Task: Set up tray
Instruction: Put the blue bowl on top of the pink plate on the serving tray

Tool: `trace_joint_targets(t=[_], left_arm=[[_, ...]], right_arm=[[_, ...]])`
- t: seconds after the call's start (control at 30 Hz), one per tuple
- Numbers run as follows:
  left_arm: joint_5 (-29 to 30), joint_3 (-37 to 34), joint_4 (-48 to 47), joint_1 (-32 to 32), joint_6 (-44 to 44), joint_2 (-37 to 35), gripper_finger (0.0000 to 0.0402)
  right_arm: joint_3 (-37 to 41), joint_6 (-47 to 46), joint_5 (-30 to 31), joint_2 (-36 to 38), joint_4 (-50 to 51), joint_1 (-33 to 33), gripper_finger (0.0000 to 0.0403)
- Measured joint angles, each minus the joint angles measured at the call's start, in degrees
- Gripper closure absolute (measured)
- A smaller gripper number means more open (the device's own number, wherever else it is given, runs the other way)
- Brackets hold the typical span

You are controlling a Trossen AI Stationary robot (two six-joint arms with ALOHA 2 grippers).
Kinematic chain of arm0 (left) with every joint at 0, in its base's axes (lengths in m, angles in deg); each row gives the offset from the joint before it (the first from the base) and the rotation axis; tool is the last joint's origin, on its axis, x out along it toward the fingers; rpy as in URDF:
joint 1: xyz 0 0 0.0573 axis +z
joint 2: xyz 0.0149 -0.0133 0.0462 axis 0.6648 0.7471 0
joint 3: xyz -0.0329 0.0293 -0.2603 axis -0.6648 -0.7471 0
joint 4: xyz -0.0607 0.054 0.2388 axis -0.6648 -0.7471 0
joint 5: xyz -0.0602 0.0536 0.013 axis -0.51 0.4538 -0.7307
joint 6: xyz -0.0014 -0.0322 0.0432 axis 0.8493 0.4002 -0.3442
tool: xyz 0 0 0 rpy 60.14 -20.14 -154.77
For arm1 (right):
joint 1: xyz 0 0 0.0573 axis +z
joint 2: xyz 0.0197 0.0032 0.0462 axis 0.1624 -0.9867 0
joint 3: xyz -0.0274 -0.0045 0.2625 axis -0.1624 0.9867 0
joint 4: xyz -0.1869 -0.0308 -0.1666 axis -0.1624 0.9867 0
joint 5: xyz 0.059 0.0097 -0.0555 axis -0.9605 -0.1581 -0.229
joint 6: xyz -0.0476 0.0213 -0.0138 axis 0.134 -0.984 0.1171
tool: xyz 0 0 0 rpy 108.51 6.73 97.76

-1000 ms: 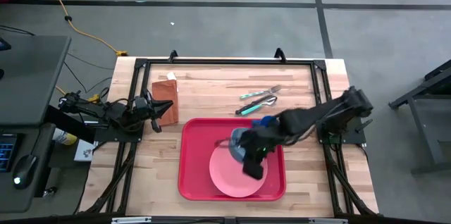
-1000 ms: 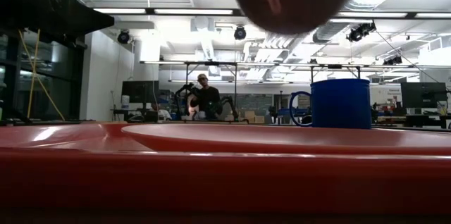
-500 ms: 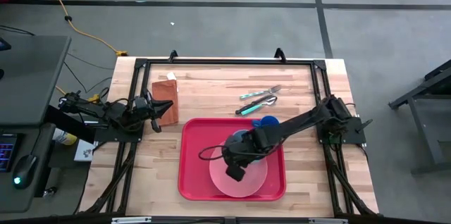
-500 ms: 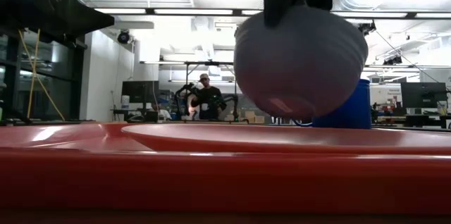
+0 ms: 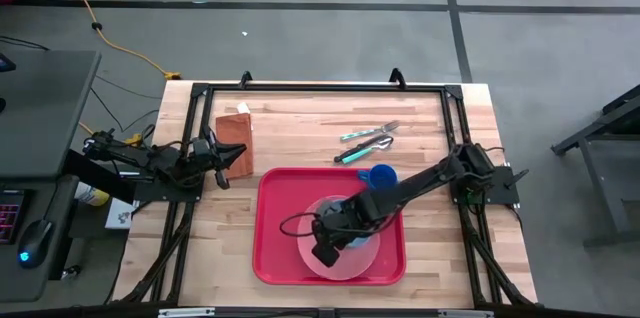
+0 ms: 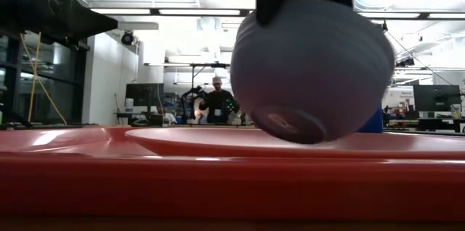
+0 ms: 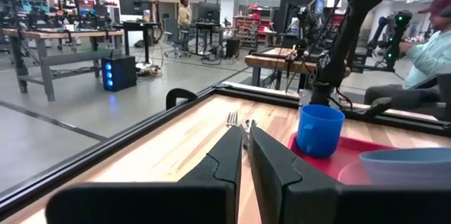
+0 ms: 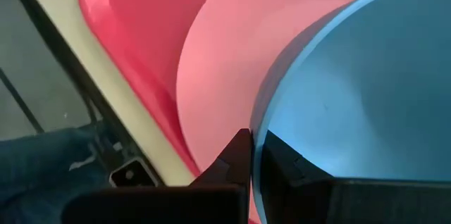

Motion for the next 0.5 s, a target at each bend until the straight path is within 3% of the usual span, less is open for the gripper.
trace_joint_targets(t=[0.23, 0.5], left_arm=[[0.02, 0.00, -0.32, -0.01, -0.16, 0.01, 0.0341], [0.07, 0.00, -0.31, 0.00, -0.24, 0.00, 0.0341]], right_arm=[[-0.01, -1.84, -2.54, -0.09, -0.05, 2.39, 0.0403], [-0.25, -1.76, -9.73, -4.98, -2.03, 4.33, 0.0402]])
